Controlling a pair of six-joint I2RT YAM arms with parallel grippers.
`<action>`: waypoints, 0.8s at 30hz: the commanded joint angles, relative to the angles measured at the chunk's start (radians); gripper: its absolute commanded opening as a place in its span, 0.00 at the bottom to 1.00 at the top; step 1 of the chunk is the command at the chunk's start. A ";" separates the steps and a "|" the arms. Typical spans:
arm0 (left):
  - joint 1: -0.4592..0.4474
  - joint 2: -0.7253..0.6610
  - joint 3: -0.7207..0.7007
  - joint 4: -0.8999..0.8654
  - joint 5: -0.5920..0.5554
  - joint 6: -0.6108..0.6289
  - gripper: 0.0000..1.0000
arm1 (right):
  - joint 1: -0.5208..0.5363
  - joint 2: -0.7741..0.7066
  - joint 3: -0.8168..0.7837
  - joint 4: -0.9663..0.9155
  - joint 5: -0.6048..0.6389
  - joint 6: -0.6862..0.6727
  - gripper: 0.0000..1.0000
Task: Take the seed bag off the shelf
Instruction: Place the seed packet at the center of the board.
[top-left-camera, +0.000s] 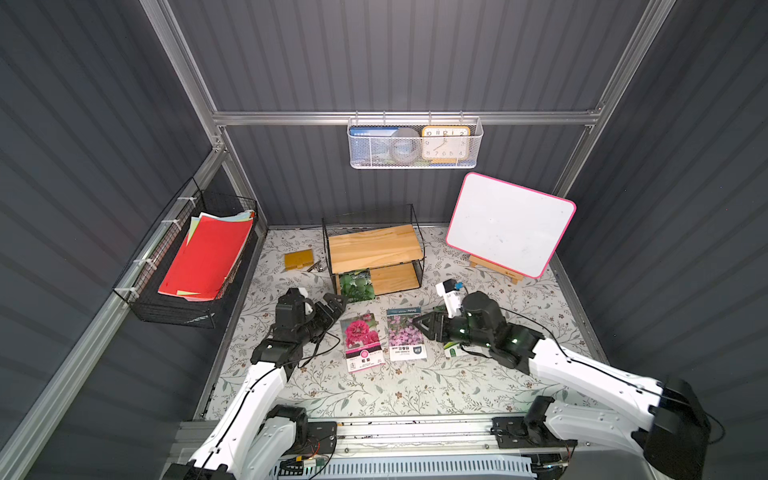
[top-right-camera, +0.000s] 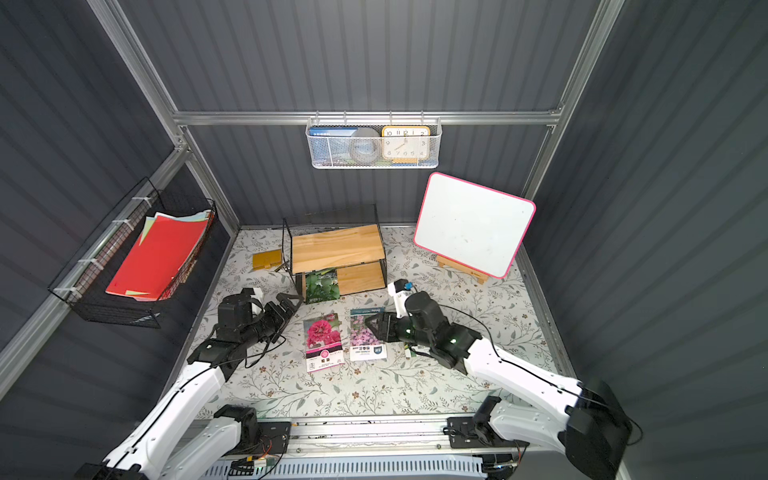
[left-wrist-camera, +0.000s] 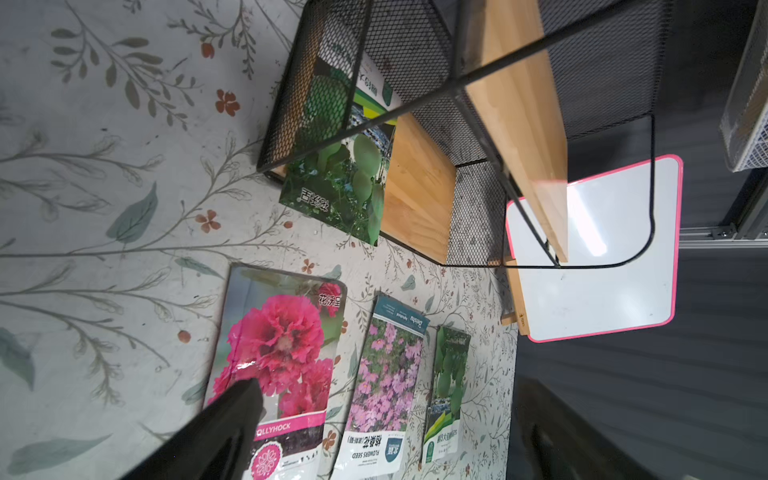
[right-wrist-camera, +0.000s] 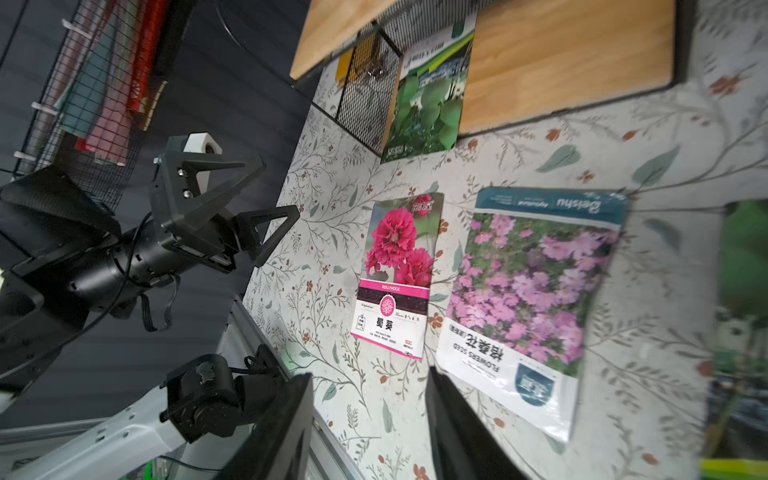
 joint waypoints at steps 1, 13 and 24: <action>0.000 -0.015 -0.031 0.050 -0.018 -0.038 1.00 | 0.037 0.176 0.028 0.177 0.064 0.133 0.56; 0.000 -0.016 -0.020 0.135 -0.079 0.004 1.00 | 0.064 0.673 0.209 0.545 0.130 0.388 0.60; 0.000 0.010 0.008 0.149 -0.075 0.059 1.00 | 0.063 0.821 0.354 0.472 0.169 0.403 0.59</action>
